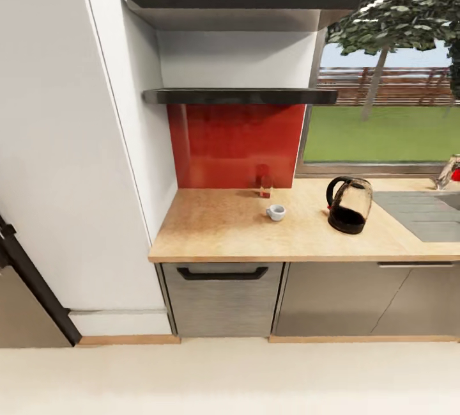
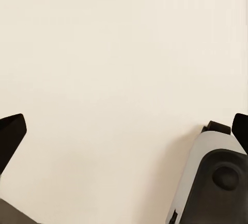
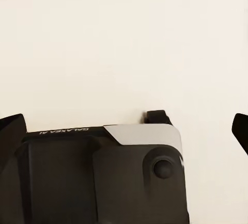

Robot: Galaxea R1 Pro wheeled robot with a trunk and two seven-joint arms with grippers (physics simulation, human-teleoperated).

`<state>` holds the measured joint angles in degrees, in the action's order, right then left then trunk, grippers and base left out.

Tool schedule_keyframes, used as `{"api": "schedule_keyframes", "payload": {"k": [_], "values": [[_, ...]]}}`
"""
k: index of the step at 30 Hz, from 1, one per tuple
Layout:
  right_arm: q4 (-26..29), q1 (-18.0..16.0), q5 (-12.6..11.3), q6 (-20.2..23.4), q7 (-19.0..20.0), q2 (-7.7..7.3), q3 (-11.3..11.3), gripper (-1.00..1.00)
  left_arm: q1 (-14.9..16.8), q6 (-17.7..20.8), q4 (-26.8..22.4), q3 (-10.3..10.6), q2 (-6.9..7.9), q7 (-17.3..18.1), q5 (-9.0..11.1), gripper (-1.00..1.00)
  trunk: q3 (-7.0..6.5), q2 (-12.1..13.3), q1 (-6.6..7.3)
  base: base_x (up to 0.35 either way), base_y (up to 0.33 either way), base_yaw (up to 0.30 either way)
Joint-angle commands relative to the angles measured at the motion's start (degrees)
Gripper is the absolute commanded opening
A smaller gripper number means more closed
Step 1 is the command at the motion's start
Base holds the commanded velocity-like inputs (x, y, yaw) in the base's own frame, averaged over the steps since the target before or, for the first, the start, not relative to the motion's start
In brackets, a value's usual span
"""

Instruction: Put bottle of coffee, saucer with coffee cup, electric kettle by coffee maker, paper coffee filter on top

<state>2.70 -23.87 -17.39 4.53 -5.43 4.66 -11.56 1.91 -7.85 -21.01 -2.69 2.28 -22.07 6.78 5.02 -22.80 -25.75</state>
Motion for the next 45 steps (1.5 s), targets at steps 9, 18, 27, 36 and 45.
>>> {"api": "schedule_keyframes", "payload": {"k": [9,18,27,36,45], "values": [[0.1,0.0,-0.5,0.4,-0.3,0.00,-0.5,1.00,0.0,-0.3,0.0,0.1,0.00,0.0,0.6,1.00,0.12,-0.1,-0.03,0.000,0.003,-0.265],[0.1,0.0,-0.5,0.4,-0.4,0.01,-0.5,1.00,0.0,-0.3,0.0,0.1,0.00,0.0,0.6,1.00,0.12,-0.1,-0.03,0.000,0.000,-0.265],[0.1,0.0,-0.5,0.5,-0.4,0.00,-0.4,1.00,0.0,-0.3,0.1,0.1,0.00,0.0,0.6,1.00,0.12,-0.1,-0.03,0.000,0.000,-0.265],[0.1,0.0,-0.5,0.6,-0.4,0.00,-0.4,1.00,0.0,-0.4,0.1,0.2,-0.05,0.0,0.5,1.00,0.12,-0.1,-0.03,0.000,0.000,-0.265],[0.2,0.0,-0.4,0.4,-0.2,0.00,-0.5,1.00,0.0,-0.4,0.1,0.4,-0.18,0.0,0.5,1.00,0.12,-0.1,-0.03,0.000,0.000,-0.087]]}}
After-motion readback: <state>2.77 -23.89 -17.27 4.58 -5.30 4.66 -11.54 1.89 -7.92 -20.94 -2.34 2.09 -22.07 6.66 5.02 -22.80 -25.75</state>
